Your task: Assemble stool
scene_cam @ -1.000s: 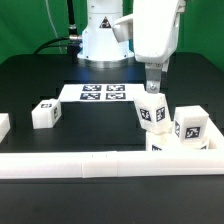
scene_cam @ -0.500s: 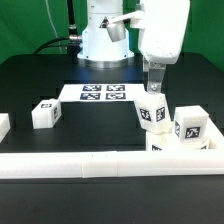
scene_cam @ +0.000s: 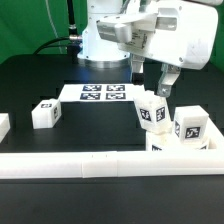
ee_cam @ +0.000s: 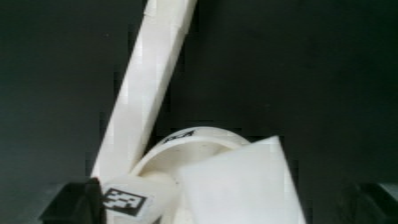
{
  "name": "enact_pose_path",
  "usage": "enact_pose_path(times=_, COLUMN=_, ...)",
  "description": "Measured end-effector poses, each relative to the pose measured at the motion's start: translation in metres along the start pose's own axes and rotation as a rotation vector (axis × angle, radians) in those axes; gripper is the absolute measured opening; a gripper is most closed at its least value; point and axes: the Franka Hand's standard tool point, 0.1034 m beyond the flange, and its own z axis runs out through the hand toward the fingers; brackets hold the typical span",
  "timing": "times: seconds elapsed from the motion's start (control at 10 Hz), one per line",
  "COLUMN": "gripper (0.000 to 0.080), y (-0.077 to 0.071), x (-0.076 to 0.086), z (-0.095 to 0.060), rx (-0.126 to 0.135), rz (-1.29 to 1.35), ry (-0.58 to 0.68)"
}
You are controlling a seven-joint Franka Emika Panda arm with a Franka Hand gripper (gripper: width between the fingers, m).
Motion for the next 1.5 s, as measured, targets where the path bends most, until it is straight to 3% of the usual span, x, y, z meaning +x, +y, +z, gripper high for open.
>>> enact_pose_path(times=0.2, gripper=0.0649, y=-0.005, x=0.009, z=0.005, rx=0.03, rz=0.017, ry=0.007)
enact_pose_path(times=0.5, gripper=0.0649, y=-0.006, x=0.016, z=0.007, rx=0.039, rz=0.023, ry=0.012)
enact_pose_path(times=0.6, gripper=0.0527, y=-0.006, x=0.018, z=0.008, rx=0.039, rz=0.03, ry=0.014)
enact_pose_path(times=0.7, gripper=0.0527, y=-0.006, x=0.019, z=0.008, rx=0.039, rz=0.03, ry=0.015)
enact_pose_path(times=0.8, gripper=0.0387, y=-0.005, x=0.018, z=0.007, rx=0.037, rz=0.03, ry=0.014)
enact_pose_path(times=0.9, gripper=0.033, y=-0.004, x=0.017, z=0.007, rx=0.035, rz=0.03, ry=0.013)
enact_pose_path(times=1.0, gripper=0.033, y=-0.003, x=0.015, z=0.006, rx=0.034, rz=0.031, ry=0.013)
enact_pose_path(times=1.2, gripper=0.0058, y=-0.001, x=0.009, z=0.004, rx=0.029, rz=0.034, ry=0.009)
enact_pose_path(times=1.5, gripper=0.0004, y=-0.001, x=0.008, z=0.004, rx=0.031, rz=0.098, ry=0.008)
